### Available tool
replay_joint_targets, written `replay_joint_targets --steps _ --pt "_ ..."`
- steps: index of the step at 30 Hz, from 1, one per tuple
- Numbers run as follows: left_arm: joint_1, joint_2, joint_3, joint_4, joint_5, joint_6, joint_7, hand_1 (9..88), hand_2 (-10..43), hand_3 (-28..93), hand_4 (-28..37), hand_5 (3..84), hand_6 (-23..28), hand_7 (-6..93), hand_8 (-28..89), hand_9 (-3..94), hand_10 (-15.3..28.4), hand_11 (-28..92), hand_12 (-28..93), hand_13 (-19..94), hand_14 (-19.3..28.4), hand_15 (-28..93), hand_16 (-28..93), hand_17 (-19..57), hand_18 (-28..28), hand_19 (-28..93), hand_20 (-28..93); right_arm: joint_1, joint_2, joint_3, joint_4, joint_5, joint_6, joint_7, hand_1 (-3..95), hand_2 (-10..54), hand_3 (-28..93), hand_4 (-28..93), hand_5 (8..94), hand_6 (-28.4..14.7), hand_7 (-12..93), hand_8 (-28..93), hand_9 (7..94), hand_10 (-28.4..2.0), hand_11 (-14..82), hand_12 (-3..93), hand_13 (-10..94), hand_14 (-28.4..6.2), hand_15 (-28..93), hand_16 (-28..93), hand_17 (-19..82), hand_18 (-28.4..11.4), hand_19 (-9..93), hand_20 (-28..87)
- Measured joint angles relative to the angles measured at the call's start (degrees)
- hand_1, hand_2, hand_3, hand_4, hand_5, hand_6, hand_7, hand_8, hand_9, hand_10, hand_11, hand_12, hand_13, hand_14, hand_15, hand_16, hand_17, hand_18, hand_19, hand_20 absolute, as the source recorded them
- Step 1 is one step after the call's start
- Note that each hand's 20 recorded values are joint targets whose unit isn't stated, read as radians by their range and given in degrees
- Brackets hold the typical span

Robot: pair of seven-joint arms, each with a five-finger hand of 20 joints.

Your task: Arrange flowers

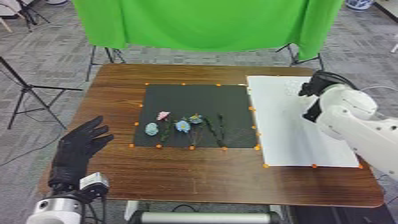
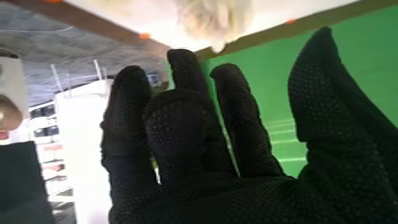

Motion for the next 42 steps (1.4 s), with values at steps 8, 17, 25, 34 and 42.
replay_joint_targets --steps 8,17,25,34,42 --pt "-0.02 0.01 0.16 0.02 -0.03 -0.01 0.13 25.6 7.5 82 -17.9 41.4 12.4 13.4 -9 36.2 20.3 31 8 28 26.9 58 -12 -6.9 24.5 68 -7 -0.35 0.16 2.06 0.80 0.15 -1.80 4.11 29.6 -7.3 91 -28 46.7 -5.2 22 -15 53.3 -19.1 20.0 12.9 71 -8.1 86 9 30 -22.1 93 13" --pt "-0.13 -0.10 0.16 0.02 0.00 -0.07 -0.12 25.7 7.5 82 -18.0 41.4 12.5 13.4 -9 36.3 20.4 31 8 29 27.0 58 -12 -6.9 24.5 68 -7 -5.29 0.11 7.44 0.77 0.33 -6.40 5.62 29.8 -7.0 91 -27 47.5 -4.9 22 -15 54.0 -19.6 19.4 12.9 72 -8.4 86 8 30 -22.5 93 13" --pt "-0.65 -0.33 0.16 0.05 0.12 -0.17 -0.65 25.8 7.6 81 -18.0 41.4 12.5 13.3 -9 36.3 20.4 31 8 29 26.9 58 -12 -6.9 24.4 68 -7 -6.65 -0.42 7.24 1.28 0.53 -6.36 6.03 30.1 -6.9 91 -27 47.5 -4.7 22 -16 54.4 -19.6 19.2 13.0 72 -8.4 86 8 31 -22.6 93 13" --pt "-1.19 -0.71 0.17 0.08 0.18 -0.47 -1.36 25.8 7.6 81 -18.0 41.4 12.5 13.4 -9 36.3 20.4 31 8 29 27.1 58 -12 -7.0 24.5 68 -7 -7.11 -0.74 7.27 1.75 0.63 -6.61 6.35 30.9 -6.9 90 -28 48.7 -4.1 22 -15 55.2 -19.3 19.1 12.9 72 -8.7 86 8 30 -22.7 93 13" --pt "-1.41 -0.83 0.17 0.09 0.24 -0.81 -1.51 25.8 7.5 82 -17.9 41.4 12.5 13.3 -9 36.3 20.4 31 8 29 27.0 58 -12 -7.0 24.6 68 -8 -8.41 -1.30 8.65 1.77 0.59 -9.30 7.10 35.5 -8.5 90 -28 50.7 -3.5 23 -16 58.2 -18.3 19.7 12.9 73 -8.3 86 8 31 -22.9 93 12"
